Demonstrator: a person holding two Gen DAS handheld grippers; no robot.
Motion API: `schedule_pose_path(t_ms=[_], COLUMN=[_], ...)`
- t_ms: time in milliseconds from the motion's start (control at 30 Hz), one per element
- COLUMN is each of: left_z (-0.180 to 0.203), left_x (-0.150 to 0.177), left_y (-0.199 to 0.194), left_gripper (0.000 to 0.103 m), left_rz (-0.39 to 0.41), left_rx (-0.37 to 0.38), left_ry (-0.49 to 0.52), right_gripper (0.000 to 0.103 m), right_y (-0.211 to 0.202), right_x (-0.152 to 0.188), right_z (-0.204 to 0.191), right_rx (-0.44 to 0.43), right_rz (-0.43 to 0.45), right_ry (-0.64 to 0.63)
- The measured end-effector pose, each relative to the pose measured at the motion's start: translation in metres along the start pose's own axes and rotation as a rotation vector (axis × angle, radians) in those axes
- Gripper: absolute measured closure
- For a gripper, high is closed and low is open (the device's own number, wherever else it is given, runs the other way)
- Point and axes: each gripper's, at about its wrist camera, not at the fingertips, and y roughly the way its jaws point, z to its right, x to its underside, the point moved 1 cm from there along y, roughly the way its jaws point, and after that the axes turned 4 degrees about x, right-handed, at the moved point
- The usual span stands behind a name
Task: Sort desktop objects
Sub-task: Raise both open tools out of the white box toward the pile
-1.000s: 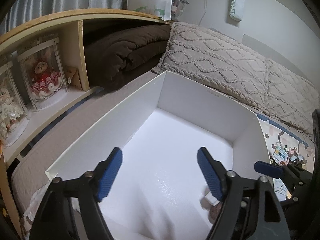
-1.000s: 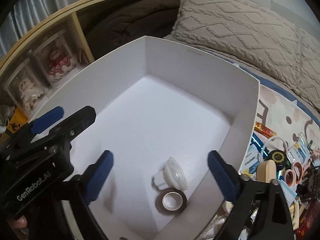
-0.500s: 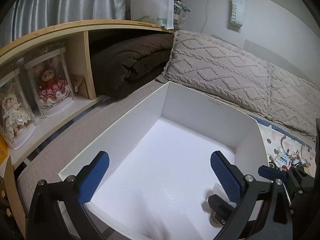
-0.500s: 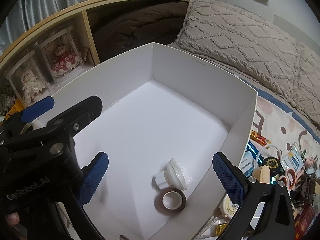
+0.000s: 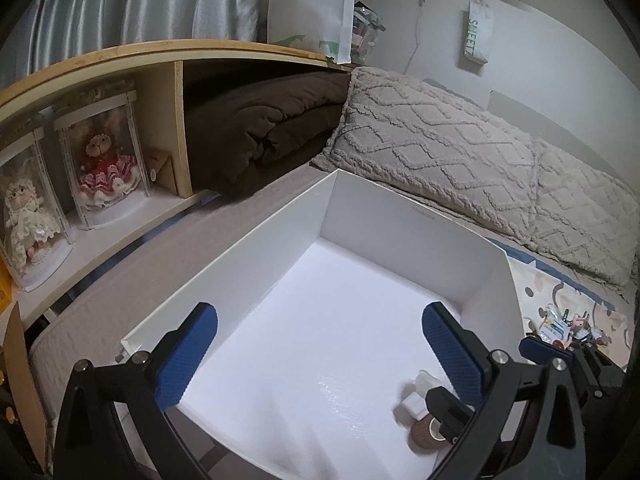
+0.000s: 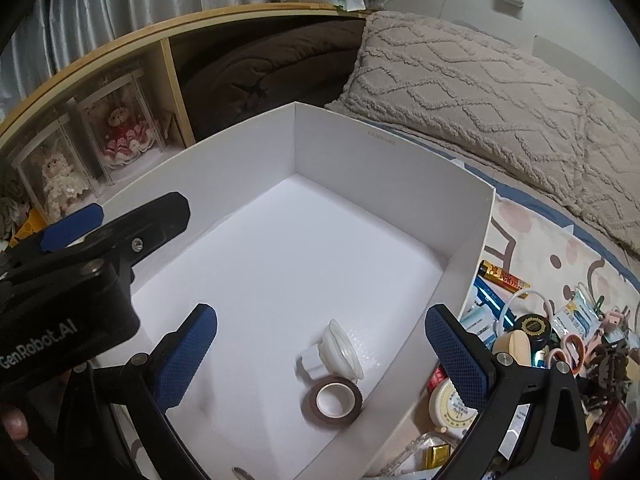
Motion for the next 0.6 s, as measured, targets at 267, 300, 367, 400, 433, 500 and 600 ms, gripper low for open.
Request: schedule_pose_path(t_ms=[267,300,367,400,433,500,600], left_z=[0.005,0.007,0.008,0.009,0.010,0.012,0.014], left_x=[-0.005,-0.005,-0.007,-0.007,-0.008,-0.009,-0.009], left_y=[-0.016,-0.020,-0.024,-0.026,-0.028,-0.031,-0.037], left_gripper=[0.000,0.000,0.000,0.000,0.000,0.000,0.000], left_rz=[0.041,0.050,0.061,0.066,0.070,0.077,0.088], left_rx=[0.022,0.026,0.034,0.040,0.047,0.058,0.064], left_ry=[0.006,0.007,0.009,0.011,0.012,0.015,0.016], right_gripper=[0.000,0.000,0.000,0.000,0.000,0.000,0.000], right_y=[-0.021,-0.023,-0.030,-0.034,-0.038,-0.047,-0.061], right_x=[0.002,0.002,0.003,0.004,0.004,0.005,0.008], right_z=[0.011,0.013,0.020,0.023,0.027,0.035,0.049], right_rx=[0.034,0.042,0.050,0.052,0.055,0.064,0.073], right_rz=[0.049,0.056,0.070,0.077,0.084,0.098,0.122], right_ry=[0.039,0.044,0.059,0.068,0.076,0.090,0.122])
